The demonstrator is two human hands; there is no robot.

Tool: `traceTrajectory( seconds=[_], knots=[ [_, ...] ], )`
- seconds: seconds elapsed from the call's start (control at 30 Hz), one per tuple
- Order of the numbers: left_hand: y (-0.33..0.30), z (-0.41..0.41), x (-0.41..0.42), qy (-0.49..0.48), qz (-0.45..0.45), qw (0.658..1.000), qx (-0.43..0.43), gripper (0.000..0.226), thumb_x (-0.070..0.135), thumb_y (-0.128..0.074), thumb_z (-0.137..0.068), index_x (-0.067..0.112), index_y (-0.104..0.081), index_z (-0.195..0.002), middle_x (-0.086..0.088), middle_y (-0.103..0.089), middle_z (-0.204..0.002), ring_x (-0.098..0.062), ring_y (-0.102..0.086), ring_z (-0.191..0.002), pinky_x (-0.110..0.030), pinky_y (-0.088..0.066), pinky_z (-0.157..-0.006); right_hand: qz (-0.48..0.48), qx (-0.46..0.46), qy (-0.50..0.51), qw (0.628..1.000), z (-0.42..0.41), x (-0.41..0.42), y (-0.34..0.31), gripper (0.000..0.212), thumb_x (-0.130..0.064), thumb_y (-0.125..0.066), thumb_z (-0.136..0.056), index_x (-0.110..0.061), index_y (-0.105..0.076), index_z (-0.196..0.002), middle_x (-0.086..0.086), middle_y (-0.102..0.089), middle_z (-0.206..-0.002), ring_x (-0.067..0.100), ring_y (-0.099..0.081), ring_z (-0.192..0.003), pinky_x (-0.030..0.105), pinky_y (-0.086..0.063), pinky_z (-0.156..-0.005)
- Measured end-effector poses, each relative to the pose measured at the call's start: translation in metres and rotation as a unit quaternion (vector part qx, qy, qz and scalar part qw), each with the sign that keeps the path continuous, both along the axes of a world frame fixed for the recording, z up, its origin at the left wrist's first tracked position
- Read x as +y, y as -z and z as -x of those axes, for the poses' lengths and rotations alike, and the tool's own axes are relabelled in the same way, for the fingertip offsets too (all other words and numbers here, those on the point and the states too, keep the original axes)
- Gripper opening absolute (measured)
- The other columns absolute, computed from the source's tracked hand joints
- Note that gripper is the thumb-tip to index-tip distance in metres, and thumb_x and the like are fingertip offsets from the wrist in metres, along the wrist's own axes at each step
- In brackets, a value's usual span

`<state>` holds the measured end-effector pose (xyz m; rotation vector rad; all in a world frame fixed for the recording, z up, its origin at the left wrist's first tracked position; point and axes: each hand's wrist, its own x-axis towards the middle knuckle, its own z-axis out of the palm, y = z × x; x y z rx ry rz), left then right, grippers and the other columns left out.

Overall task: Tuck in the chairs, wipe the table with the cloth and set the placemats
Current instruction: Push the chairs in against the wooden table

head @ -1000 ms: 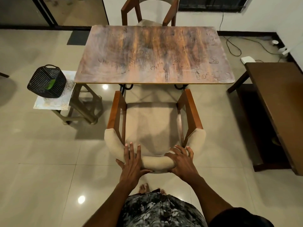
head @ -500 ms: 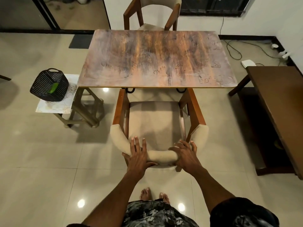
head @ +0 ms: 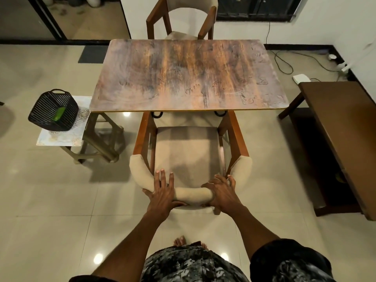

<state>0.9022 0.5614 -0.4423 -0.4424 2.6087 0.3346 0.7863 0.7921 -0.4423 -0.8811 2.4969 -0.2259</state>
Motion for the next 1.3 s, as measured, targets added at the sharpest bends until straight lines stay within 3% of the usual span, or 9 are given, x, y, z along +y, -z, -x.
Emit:
traceTrajectory(
  seconds=[0.17, 0.27, 0.33, 0.5, 0.6, 0.93, 1.1, 1.3],
  knots=[
    [-0.019, 0.007, -0.001, 0.008, -0.021, 0.997, -0.072, 0.138, 0.078, -0.07, -0.081, 0.018, 0.018, -0.169, -0.018, 0.026, -0.175, -0.042, 0.022, -0.162, -0.086, -0.017, -0.115, -0.019, -0.059, -0.026, 0.998, 0.009, 0.005, -0.015, 0.102, -0.075, -0.078, -0.075, -0.036, -0.036, -0.16, 0.0, -0.035, -0.167, 0.029, -0.015, -0.161, 0.06, -0.001, -0.128],
    [-0.044, 0.045, -0.02, 0.04, -0.054, 0.979, -0.191, 0.136, 0.084, -0.063, -0.084, 0.019, 0.023, -0.167, -0.02, 0.015, -0.177, -0.044, 0.009, -0.164, -0.074, -0.017, -0.126, 0.01, -0.081, 0.046, 0.996, 0.025, 0.014, -0.042, 0.096, -0.074, -0.068, -0.086, -0.026, -0.033, -0.162, 0.006, -0.033, -0.169, 0.03, -0.02, -0.16, 0.056, -0.01, -0.128],
    [-0.066, 0.082, -0.027, 0.065, -0.038, 0.974, -0.212, 0.124, 0.083, -0.053, -0.092, 0.017, 0.019, -0.169, -0.021, 0.003, -0.178, -0.043, -0.006, -0.165, -0.062, -0.019, -0.13, 0.043, -0.051, 0.109, 0.992, 0.04, 0.02, -0.061, 0.086, -0.074, -0.058, -0.094, -0.021, -0.038, -0.159, 0.008, -0.04, -0.165, 0.03, -0.03, -0.156, 0.055, -0.019, -0.126],
    [-0.12, 0.164, 0.05, 0.106, -0.034, 0.994, 0.011, 0.098, 0.062, -0.047, -0.107, 0.013, 0.008, -0.171, -0.019, 0.004, -0.178, -0.038, -0.001, -0.166, -0.063, -0.018, -0.129, 0.074, 0.072, 0.199, 0.975, 0.082, 0.073, -0.111, 0.069, -0.066, -0.042, -0.105, -0.015, -0.046, -0.152, 0.011, -0.051, -0.152, 0.032, -0.042, -0.145, 0.051, -0.028, -0.118],
    [-0.144, 0.19, 0.104, 0.131, -0.037, 0.988, 0.076, 0.091, 0.055, -0.047, -0.109, 0.013, 0.005, -0.171, -0.017, 0.004, -0.179, -0.036, -0.001, -0.166, -0.065, -0.016, -0.129, 0.071, 0.12, 0.23, 0.963, 0.112, 0.108, -0.138, 0.067, -0.062, -0.041, -0.107, -0.015, -0.044, -0.155, 0.011, -0.048, -0.158, 0.031, -0.038, -0.149, 0.051, -0.028, -0.12],
    [-0.147, 0.262, 0.213, 0.142, -0.025, 0.986, 0.087, 0.089, 0.039, -0.051, -0.111, 0.012, 0.01, -0.171, -0.019, 0.01, -0.178, -0.036, 0.001, -0.166, -0.068, -0.013, -0.127, 0.077, 0.171, 0.252, 0.949, 0.177, 0.24, -0.146, 0.061, -0.056, -0.04, -0.11, -0.012, -0.046, -0.151, 0.011, -0.05, -0.154, 0.03, -0.04, -0.148, 0.05, -0.03, -0.118],
    [-0.142, 0.298, 0.283, 0.165, 0.028, 0.979, 0.115, 0.087, 0.04, -0.048, -0.111, 0.008, 0.006, -0.17, -0.021, 0.002, -0.178, -0.035, -0.004, -0.166, -0.059, -0.01, -0.131, 0.073, 0.179, 0.239, 0.952, 0.216, 0.306, -0.152, 0.056, -0.051, -0.04, -0.111, -0.011, -0.046, -0.15, 0.012, -0.051, -0.15, 0.031, -0.042, -0.146, 0.05, -0.032, -0.118],
    [-0.137, 0.34, 0.346, 0.159, 0.014, 0.978, 0.131, 0.085, 0.039, -0.047, -0.112, 0.008, 0.005, -0.17, -0.017, 0.005, -0.179, -0.033, 0.001, -0.167, -0.054, -0.012, -0.133, 0.077, 0.175, 0.235, 0.953, 0.26, 0.364, -0.142, 0.054, -0.049, -0.041, -0.111, -0.01, -0.047, -0.148, 0.011, -0.053, -0.147, 0.03, -0.044, -0.144, 0.049, -0.033, -0.117]
  ],
)
